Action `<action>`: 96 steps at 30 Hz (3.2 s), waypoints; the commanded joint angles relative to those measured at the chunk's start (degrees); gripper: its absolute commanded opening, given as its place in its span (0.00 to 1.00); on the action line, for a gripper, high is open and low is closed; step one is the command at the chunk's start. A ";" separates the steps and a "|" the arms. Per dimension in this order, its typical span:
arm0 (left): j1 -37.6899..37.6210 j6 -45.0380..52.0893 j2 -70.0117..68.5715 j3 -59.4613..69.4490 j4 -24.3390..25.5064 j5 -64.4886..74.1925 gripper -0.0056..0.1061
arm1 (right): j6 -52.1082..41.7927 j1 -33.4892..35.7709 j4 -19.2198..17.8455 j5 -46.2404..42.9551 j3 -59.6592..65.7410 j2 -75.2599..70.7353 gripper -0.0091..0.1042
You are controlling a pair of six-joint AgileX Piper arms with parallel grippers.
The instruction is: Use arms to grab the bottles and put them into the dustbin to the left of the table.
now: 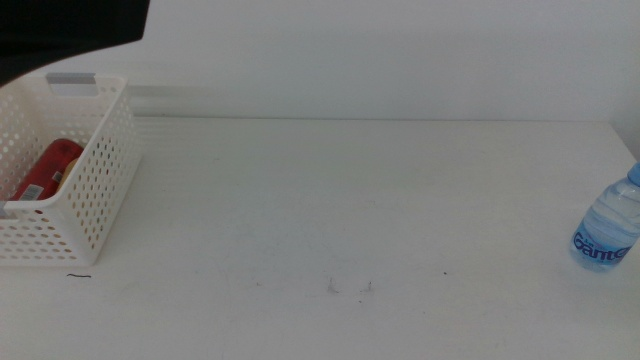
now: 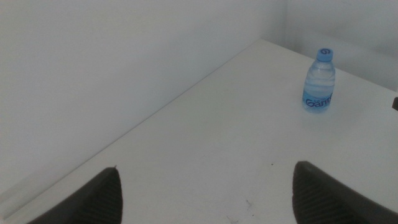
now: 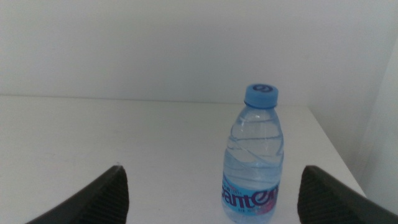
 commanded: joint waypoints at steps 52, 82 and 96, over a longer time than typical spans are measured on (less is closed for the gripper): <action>-0.02 -0.14 -0.18 0.20 -0.03 -0.46 0.89 | 3.76 -13.57 -6.53 -60.40 0.21 63.87 0.85; -0.02 -0.15 -0.18 0.20 -0.03 -0.46 0.89 | 7.77 -13.44 -7.63 -67.43 -13.21 88.12 0.85; -0.02 -0.07 -0.18 0.20 -0.03 -0.46 0.89 | 11.02 -13.36 -10.33 -67.43 -25.63 96.87 0.81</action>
